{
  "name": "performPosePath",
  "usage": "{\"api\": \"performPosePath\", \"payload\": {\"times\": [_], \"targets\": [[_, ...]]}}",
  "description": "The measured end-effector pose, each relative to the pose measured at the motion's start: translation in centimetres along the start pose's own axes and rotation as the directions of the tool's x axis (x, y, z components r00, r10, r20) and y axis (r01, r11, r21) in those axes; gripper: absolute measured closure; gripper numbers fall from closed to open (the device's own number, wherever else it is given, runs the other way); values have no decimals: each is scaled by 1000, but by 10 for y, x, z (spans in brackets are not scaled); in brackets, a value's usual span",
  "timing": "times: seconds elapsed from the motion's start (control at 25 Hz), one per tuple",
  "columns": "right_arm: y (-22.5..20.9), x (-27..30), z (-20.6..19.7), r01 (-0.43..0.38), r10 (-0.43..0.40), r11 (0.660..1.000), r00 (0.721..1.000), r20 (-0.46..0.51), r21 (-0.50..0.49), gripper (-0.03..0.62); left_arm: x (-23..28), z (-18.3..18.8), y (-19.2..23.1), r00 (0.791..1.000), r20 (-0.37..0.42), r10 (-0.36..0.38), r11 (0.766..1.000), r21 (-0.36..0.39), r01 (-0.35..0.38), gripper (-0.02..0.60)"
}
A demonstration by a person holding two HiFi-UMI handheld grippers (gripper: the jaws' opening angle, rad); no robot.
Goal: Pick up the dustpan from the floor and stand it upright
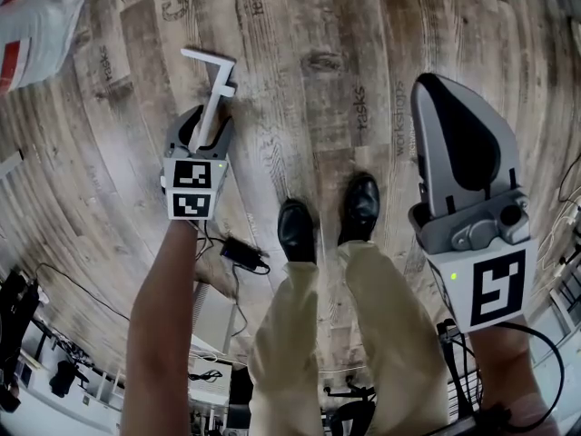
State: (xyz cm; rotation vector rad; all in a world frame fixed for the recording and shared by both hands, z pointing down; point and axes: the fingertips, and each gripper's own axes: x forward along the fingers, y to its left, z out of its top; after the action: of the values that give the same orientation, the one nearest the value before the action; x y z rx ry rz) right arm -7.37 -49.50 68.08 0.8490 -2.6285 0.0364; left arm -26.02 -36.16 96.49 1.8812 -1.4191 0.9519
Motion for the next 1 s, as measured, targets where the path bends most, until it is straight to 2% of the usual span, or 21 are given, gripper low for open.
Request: {"api": "performPosePath", "payload": {"times": [0.44,0.8,1.0], "targets": [[-5,-1,-8,11,-12,1000,999,-33,-15,592,14,-15,0,998,-63,-20,999,41,22,413],[-7,-2,-14,25,-26,1000,998,-55,-18,592,22,-25,6,995,-99,-8,1000,29,11,460],[-8,-3,-19,35,-36,999,997,-68,-7,592,24,-37,10,990,-139,5,1000,-6,-6,482]]}}
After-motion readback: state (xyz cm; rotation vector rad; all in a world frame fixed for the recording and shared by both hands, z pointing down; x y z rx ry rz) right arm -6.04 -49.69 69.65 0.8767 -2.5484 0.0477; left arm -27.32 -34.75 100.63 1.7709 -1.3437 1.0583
